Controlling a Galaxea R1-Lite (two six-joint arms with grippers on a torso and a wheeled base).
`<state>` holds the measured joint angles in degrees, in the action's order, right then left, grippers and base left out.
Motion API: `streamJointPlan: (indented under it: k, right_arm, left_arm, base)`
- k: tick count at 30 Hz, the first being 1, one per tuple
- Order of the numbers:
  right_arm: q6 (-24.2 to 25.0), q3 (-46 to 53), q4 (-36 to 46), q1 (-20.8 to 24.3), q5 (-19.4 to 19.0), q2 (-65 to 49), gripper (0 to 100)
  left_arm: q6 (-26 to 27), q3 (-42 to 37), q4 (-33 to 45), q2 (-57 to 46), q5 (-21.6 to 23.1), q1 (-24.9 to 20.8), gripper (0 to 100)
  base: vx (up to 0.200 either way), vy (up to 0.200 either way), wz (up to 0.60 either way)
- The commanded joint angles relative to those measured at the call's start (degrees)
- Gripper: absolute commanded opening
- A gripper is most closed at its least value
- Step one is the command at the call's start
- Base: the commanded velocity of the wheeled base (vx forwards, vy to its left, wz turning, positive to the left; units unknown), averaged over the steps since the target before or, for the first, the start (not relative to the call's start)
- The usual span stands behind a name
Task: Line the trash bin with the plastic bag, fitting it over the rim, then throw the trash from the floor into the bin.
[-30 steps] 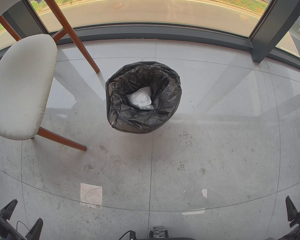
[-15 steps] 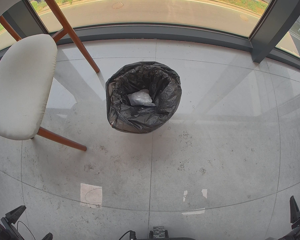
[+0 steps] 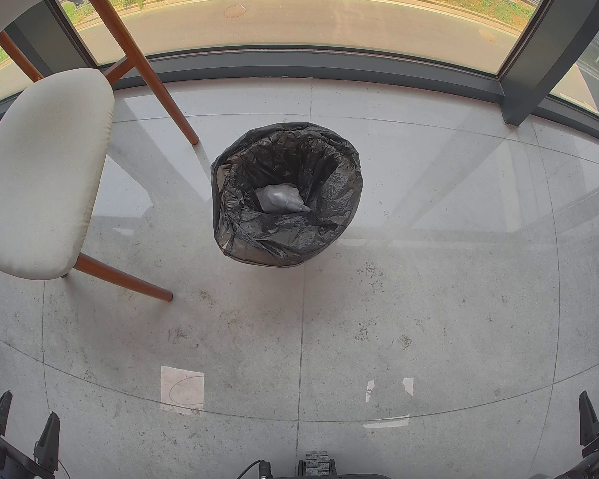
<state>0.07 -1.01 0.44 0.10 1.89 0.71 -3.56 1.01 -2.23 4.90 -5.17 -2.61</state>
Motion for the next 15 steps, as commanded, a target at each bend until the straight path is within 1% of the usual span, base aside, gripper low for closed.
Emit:
streamJointPlan:
  k: [1,3,4,6,7,8,15]
  right_arm:
    - [0.0,0.9,-0.1,0.1,0.0,-0.3,100]
    - [-0.1,0.9,-0.1,0.0,0.0,-0.3,100]
    - [-0.1,0.9,-0.1,0.0,0.0,-0.3,100]
    - [-0.4,0.9,-0.2,0.0,-0.5,-0.3,100]
    - [-0.4,0.9,-0.2,0.0,-0.5,-0.3,100]
    - [-0.6,0.9,-0.2,0.1,-0.8,-0.3,100]
    - [-0.3,1.0,-0.1,0.1,-0.8,-0.3,100]
  left_arm:
    - [0.0,-1.0,-0.2,-3.2,0.0,2.7,100]
    - [0.6,-1.0,-0.2,-4.0,0.2,2.6,100]
    - [1.5,-1.0,0.2,-3.8,1.3,2.6,100]
    - [4.9,-1.0,1.8,-3.8,6.0,2.6,100]
    - [4.9,-1.0,1.8,-3.8,6.0,2.6,100]
    - [6.7,-1.0,2.2,-3.8,9.2,2.5,100]
    - [4.9,-1.0,2.2,-3.7,8.0,2.6,100]
  base:
    - [0.000,0.000,0.00]
    - [0.000,0.000,0.00]
    - [0.000,0.000,0.00]
    - [0.000,0.000,0.00]
    - [0.000,0.000,0.00]
    - [0.000,0.000,0.00]
    - [0.000,0.000,0.00]
